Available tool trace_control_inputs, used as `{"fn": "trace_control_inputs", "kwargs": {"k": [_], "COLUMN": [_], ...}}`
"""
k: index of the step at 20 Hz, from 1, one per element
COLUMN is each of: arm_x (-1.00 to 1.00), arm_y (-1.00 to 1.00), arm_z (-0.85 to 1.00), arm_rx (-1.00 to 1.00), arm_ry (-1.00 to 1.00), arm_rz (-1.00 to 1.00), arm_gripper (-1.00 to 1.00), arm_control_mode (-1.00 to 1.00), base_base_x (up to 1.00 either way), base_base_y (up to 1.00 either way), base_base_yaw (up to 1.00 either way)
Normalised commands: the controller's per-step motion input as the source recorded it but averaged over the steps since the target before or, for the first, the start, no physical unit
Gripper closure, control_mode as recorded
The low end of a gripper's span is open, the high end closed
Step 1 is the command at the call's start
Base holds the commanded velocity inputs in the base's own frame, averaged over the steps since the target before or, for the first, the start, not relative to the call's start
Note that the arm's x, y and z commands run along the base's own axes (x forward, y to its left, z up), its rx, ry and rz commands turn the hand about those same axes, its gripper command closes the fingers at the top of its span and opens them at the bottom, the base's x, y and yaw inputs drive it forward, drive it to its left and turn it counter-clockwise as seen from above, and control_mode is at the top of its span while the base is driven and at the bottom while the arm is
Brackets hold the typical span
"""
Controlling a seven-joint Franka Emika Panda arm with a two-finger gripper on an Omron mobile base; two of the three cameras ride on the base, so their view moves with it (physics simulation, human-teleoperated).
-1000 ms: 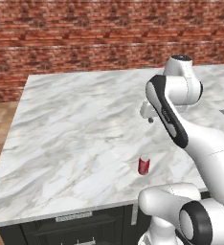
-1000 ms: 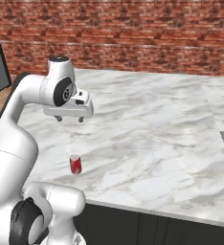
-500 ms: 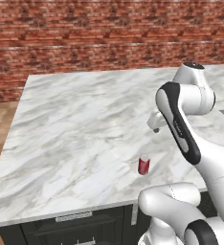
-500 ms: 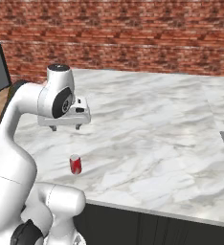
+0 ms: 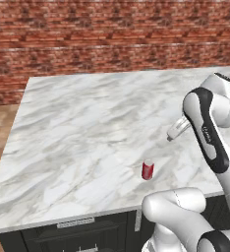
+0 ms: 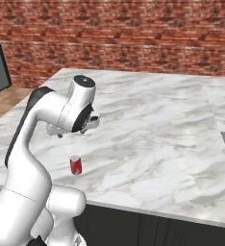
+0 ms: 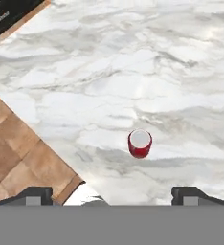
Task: Pick the can from the counter and place it in the open cabinet.
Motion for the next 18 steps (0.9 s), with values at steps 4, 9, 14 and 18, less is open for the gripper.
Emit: {"fn": "trace_control_inputs", "kwargs": {"k": [4, 9, 14, 18], "arm_x": [-0.01, 0.0, 0.0, 0.0], "arm_y": [-0.15, -0.09, -0.13, -0.06], "arm_z": [-0.2, -0.2, -0.17, -0.17], "arm_rx": [0.14, 0.15, 0.13, 0.08], "arm_ry": [-0.11, -0.19, -0.26, -0.33], "arm_rz": [0.3, 0.31, 0.33, 0.34], "arm_gripper": [-1.0, -1.0, -1.0, -1.0], "arm_control_mode": [-1.0, -1.0, -1.0, -1.0], "base_base_x": [0.0, 0.0, 0.0, 0.0], "base_base_y": [0.0, 0.0, 0.0, 0.0], "base_base_yaw": [0.0, 0.0, 0.0, 0.0]}}
